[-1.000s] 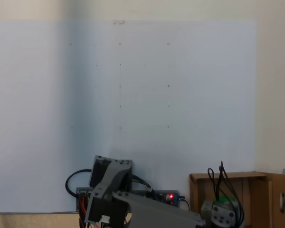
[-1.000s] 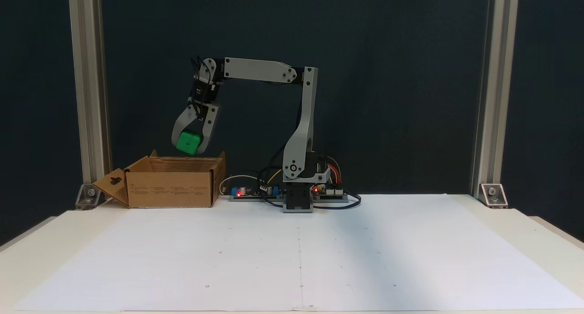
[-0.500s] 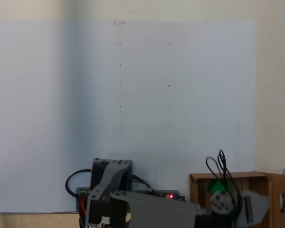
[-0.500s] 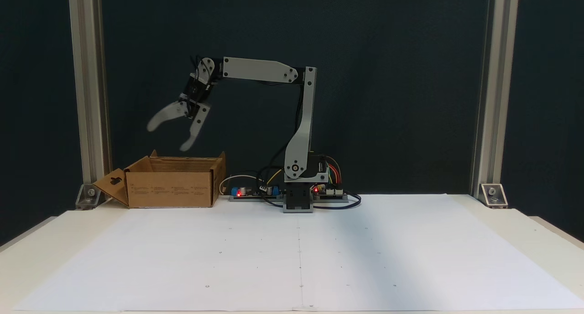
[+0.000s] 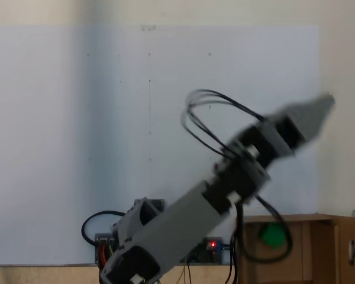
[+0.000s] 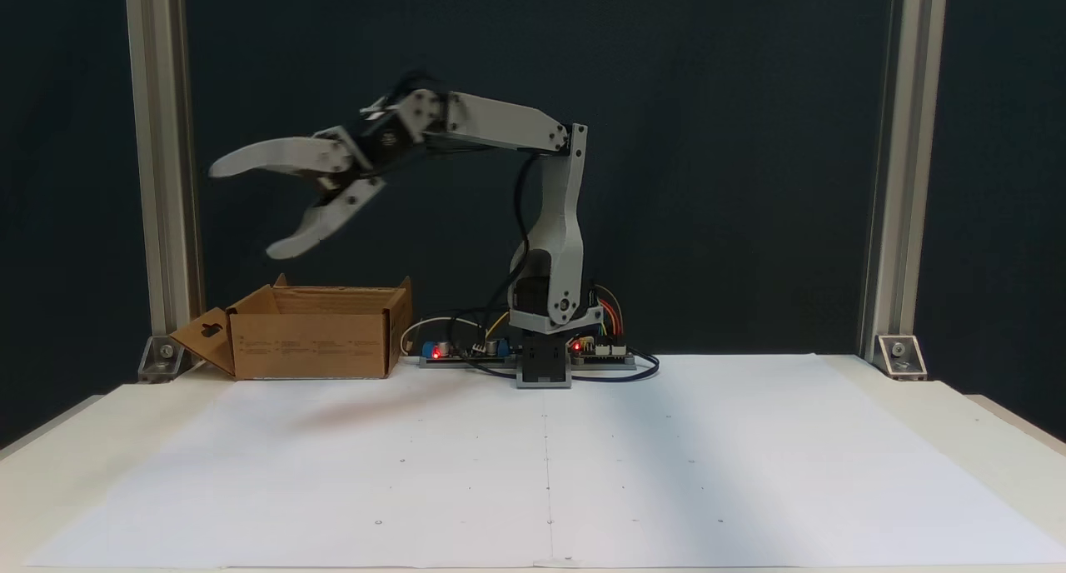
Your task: Grasp a green dice and put it in the bin.
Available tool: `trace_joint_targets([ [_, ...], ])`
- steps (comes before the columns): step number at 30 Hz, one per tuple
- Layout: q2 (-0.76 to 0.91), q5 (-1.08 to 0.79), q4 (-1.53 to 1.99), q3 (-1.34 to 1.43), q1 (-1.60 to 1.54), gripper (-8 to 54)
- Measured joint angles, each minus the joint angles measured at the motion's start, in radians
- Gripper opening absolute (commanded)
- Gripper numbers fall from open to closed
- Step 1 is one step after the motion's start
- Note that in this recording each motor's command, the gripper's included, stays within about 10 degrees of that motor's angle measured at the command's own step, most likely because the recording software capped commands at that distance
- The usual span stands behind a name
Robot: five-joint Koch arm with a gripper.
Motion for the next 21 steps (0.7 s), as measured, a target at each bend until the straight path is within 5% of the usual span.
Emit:
trace_joint_targets([
  [12, 0.002, 0.000, -0.156, 0.002, -0.621, 43.3],
  [21, 0.129, 0.002, -0.160, 0.000, -0.808, 43.5],
])
